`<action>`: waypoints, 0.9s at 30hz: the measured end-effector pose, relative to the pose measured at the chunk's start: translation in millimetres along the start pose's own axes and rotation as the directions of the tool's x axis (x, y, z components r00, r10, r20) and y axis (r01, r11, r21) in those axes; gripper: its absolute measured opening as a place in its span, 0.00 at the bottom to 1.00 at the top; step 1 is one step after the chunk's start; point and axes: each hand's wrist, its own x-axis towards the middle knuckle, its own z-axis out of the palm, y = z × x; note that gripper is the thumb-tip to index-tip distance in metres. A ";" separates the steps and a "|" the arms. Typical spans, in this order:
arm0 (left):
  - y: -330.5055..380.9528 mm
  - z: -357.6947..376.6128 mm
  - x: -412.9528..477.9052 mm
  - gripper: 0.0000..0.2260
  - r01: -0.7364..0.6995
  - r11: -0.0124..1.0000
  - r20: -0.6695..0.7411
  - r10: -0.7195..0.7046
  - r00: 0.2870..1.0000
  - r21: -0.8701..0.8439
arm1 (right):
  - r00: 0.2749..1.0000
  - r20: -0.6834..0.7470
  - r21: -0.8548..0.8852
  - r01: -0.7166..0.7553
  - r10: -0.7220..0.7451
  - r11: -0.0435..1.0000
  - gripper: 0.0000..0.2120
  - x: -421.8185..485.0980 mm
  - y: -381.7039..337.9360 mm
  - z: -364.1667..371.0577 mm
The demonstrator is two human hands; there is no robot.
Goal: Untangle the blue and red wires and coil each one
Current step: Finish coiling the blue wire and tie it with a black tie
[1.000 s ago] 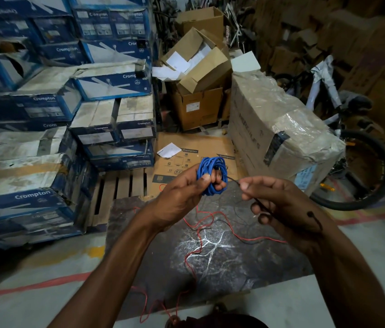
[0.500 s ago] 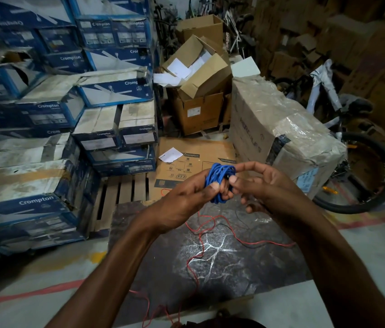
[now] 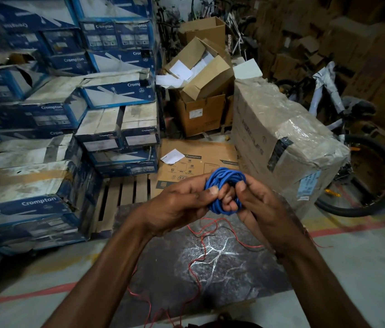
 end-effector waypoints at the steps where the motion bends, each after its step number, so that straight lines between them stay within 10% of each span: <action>1: 0.0 0.7 -0.3 0.08 0.011 1.000 0.004 -0.011 1.000 -0.002 | 1.000 -0.003 0.040 0.006 -0.006 0.999 0.14 0.0 1.8 -1.1; 15: -9.6 -8.3 -1.5 0.08 0.060 0.998 -0.001 -0.060 0.998 -0.026 | 0.977 -0.208 0.018 0.045 -0.040 0.999 0.31 -5.6 23.9 2.1; 21: -20.2 -15.3 1.0 0.06 -0.029 0.999 -0.105 0.031 0.994 0.020 | 0.713 -0.637 -0.418 0.002 -0.295 0.909 0.15 -10.8 20.4 25.2; 27: -26.2 -17.4 6.0 0.08 -0.042 0.989 -0.146 0.062 0.987 0.141 | 0.794 -0.540 -0.540 -0.073 -0.279 0.838 0.06 -26.4 15.4 30.5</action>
